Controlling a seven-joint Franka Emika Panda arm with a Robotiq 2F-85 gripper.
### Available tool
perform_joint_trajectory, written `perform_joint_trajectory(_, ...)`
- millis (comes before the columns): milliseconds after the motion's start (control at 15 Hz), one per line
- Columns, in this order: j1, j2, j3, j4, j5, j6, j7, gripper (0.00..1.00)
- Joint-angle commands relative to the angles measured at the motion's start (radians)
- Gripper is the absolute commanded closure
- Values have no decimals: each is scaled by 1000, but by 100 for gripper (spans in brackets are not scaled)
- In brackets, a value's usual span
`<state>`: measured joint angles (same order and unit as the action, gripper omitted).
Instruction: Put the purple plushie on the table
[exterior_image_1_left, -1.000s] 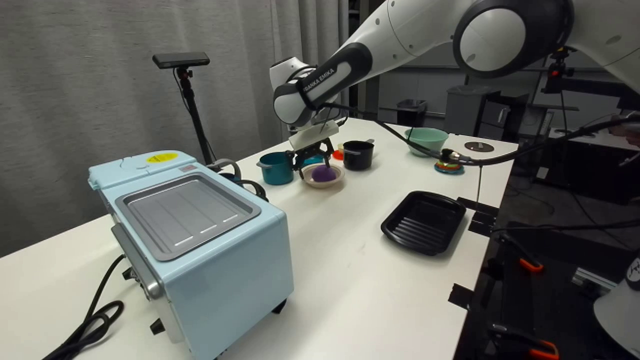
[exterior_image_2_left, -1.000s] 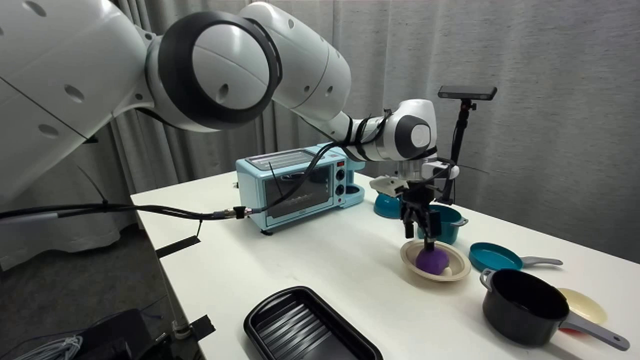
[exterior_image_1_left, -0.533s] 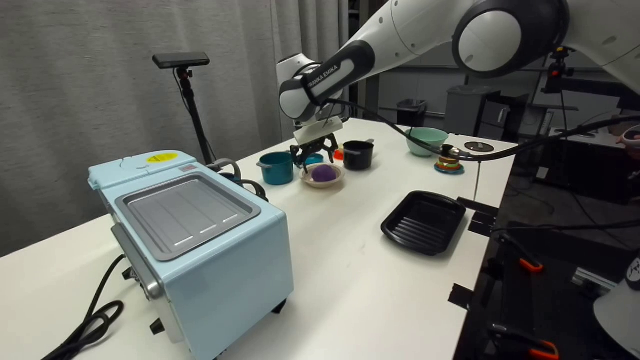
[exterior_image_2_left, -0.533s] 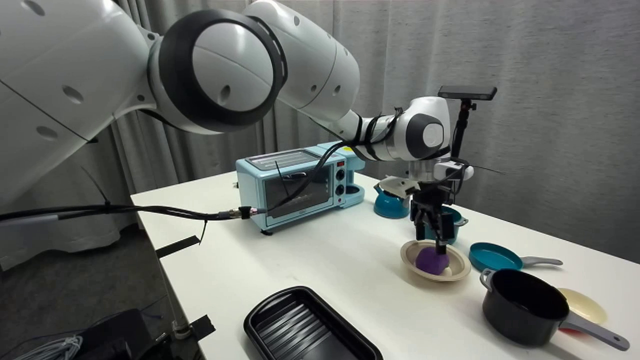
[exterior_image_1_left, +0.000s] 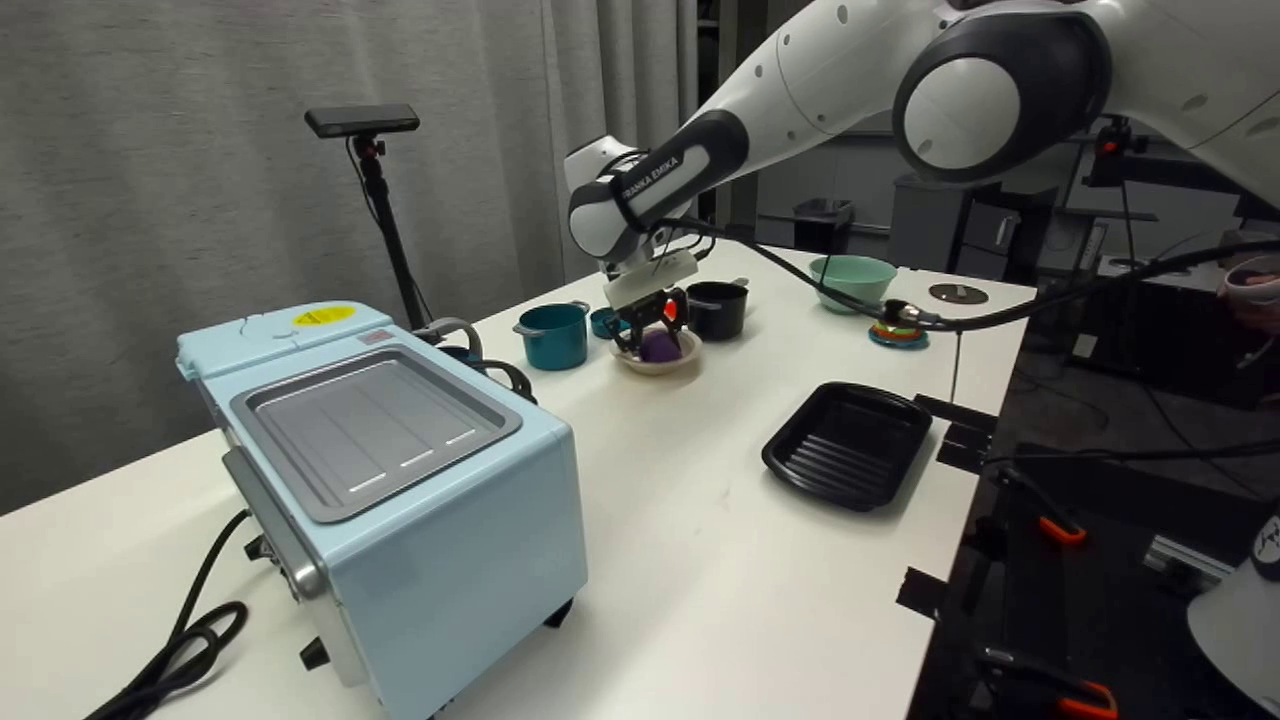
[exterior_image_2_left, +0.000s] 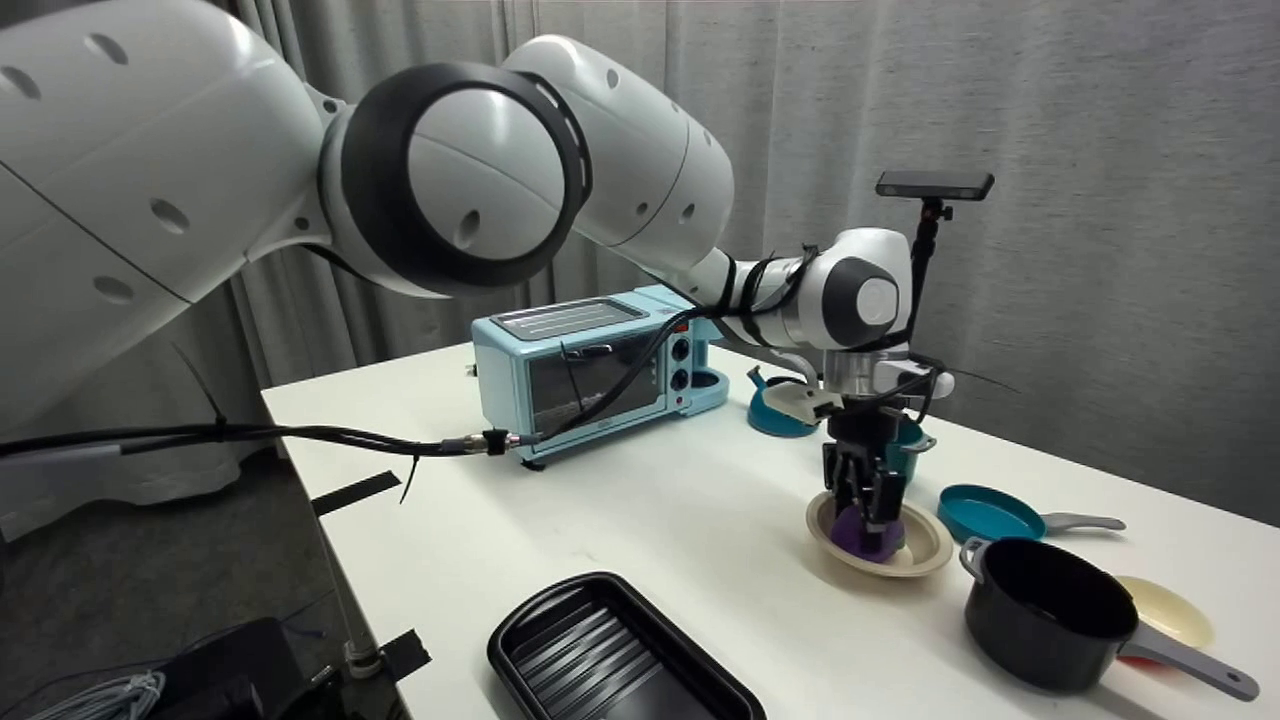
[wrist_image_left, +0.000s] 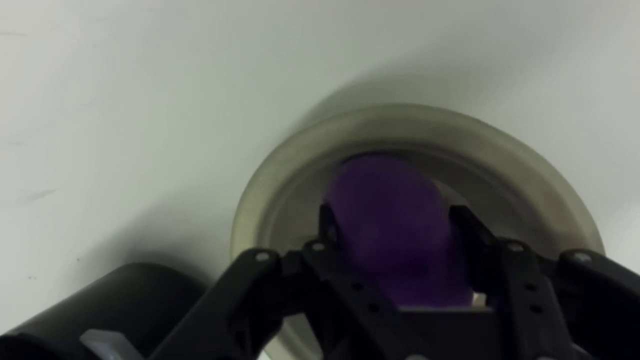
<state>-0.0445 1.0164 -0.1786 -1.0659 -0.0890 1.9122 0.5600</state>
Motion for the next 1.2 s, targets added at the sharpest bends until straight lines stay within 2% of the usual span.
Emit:
perform_joint_trajectory(0,0,39,5,102,29,-57,4,71)
perform_joint_trajectory(200,1,4,4,106,29,-43,6,90)
perform_joint_trajectory(400,1,-75,5,75,31,-10,3,96)
perform_joint_trajectory(733,-13,-264,27,-59,49,58,-29,94)
perform_joint_trajectory(1133,-24,-504,44,-335,117,138,-107,94)
